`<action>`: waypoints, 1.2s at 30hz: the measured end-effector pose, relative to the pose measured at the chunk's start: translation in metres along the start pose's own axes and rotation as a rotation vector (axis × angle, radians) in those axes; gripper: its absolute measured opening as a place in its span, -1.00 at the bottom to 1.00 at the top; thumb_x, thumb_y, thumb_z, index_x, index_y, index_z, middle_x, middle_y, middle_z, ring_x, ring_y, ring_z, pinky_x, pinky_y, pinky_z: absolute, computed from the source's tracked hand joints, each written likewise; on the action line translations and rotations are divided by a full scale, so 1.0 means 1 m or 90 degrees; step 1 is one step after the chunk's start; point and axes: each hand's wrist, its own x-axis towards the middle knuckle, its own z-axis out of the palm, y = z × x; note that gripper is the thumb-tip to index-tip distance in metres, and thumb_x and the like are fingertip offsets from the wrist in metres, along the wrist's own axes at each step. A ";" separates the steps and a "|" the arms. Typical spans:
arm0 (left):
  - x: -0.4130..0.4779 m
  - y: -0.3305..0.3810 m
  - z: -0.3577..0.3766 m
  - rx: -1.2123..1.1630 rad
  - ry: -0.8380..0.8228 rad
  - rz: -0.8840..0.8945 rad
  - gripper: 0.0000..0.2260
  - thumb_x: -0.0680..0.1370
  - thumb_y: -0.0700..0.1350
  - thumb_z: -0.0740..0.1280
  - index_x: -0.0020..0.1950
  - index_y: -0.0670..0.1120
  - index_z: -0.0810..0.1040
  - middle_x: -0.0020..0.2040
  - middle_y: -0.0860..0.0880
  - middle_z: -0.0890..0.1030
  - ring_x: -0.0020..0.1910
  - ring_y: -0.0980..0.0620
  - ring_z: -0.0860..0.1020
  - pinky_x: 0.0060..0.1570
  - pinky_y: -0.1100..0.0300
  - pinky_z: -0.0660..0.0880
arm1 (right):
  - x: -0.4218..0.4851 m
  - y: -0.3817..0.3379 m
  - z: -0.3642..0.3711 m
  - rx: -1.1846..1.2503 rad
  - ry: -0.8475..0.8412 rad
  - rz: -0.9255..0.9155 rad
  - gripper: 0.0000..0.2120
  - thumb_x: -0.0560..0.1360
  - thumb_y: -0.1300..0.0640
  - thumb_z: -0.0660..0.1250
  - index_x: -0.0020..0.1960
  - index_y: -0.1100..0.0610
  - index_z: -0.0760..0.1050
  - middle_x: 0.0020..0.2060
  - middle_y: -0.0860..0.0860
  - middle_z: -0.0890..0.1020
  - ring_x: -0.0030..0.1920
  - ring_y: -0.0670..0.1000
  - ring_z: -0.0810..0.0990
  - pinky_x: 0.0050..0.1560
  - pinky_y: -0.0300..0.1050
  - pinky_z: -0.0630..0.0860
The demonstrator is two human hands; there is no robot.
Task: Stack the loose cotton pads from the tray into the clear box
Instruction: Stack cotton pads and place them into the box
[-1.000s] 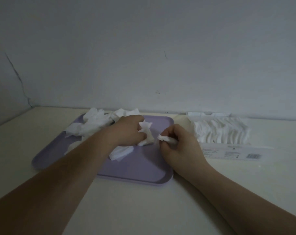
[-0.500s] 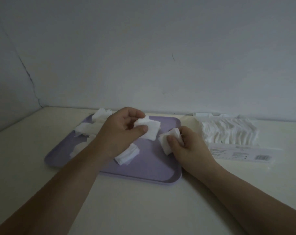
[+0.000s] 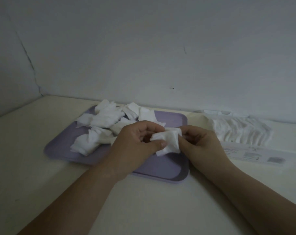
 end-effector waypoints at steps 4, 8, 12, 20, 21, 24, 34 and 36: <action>0.001 -0.001 -0.001 -0.001 0.013 0.011 -0.77 0.44 -0.36 0.55 0.02 -0.11 0.69 -0.09 -0.12 0.75 -0.13 0.04 0.69 -0.17 0.15 0.66 | 0.003 0.006 0.000 -0.012 -0.037 0.003 -0.85 0.63 0.25 0.34 0.07 0.16 0.70 -0.07 0.11 0.77 0.04 0.20 0.72 0.13 0.08 0.62; 0.003 -0.003 -0.002 0.055 0.014 0.042 -0.79 0.43 -0.34 0.56 -0.03 -0.09 0.69 -0.14 -0.11 0.75 -0.19 0.05 0.66 -0.13 0.03 0.65 | 0.004 0.007 -0.002 0.100 -0.073 0.041 -0.82 0.49 0.25 0.35 0.02 0.28 0.68 -0.02 0.32 0.71 0.00 0.17 0.66 0.15 0.11 0.52; 0.002 -0.005 0.000 0.122 0.015 0.077 -0.78 0.44 -0.31 0.57 -0.07 -0.02 0.69 -0.19 -0.03 0.73 -0.25 0.10 0.64 -0.20 0.09 0.61 | 0.003 0.005 -0.005 0.119 -0.129 0.012 -0.84 0.47 0.30 0.44 0.05 0.31 0.65 -0.01 0.27 0.73 0.08 0.19 0.71 0.18 0.07 0.56; 0.003 -0.006 -0.004 0.241 0.005 0.066 -0.78 0.39 -0.11 0.64 -0.01 0.03 0.72 -0.37 0.11 0.49 -0.45 0.18 0.34 -0.43 0.35 0.29 | 0.003 0.009 0.000 -0.082 -0.084 -0.102 -0.80 0.51 0.49 0.35 0.00 0.24 0.60 -0.13 0.01 0.72 -0.09 -0.14 0.68 -0.02 -0.30 0.52; 0.002 -0.006 -0.004 0.241 0.006 0.064 -0.85 0.40 -0.12 0.62 -0.08 -0.01 0.73 -0.41 0.07 0.45 -0.46 0.17 0.31 -0.44 0.35 0.25 | 0.002 0.008 0.001 -0.119 -0.076 -0.112 -0.73 0.50 0.48 0.35 0.08 0.18 0.61 -0.05 -0.02 0.72 -0.01 -0.14 0.68 0.05 -0.29 0.53; 0.002 -0.007 -0.004 0.257 0.009 0.055 -0.85 0.41 -0.08 0.62 -0.11 -0.04 0.70 -0.43 0.02 0.42 -0.45 0.12 0.31 -0.43 0.27 0.24 | -0.001 0.008 0.006 -0.212 -0.056 -0.160 -0.50 0.50 0.38 0.35 0.36 0.01 0.54 0.15 -0.06 0.66 0.18 -0.11 0.64 0.24 -0.22 0.54; 0.005 -0.002 0.000 0.211 0.044 0.004 -0.83 0.61 0.03 0.38 -0.09 0.03 0.72 -0.38 -0.10 0.66 -0.50 0.06 0.52 -0.41 0.21 0.48 | -0.002 0.016 0.011 -0.417 -0.083 -0.233 -0.50 0.59 0.10 0.14 0.53 0.06 0.39 0.20 -0.05 0.62 0.15 0.02 0.62 0.13 0.19 0.53; 0.006 -0.001 -0.003 0.211 0.051 -0.010 -0.82 0.61 0.02 0.39 -0.12 0.02 0.72 -0.38 -0.07 0.67 -0.52 0.08 0.53 -0.42 0.23 0.47 | -0.003 0.014 0.012 -0.415 -0.061 -0.214 -0.51 0.59 0.09 0.15 0.51 0.09 0.43 0.18 -0.04 0.64 0.14 0.03 0.62 0.17 0.19 0.53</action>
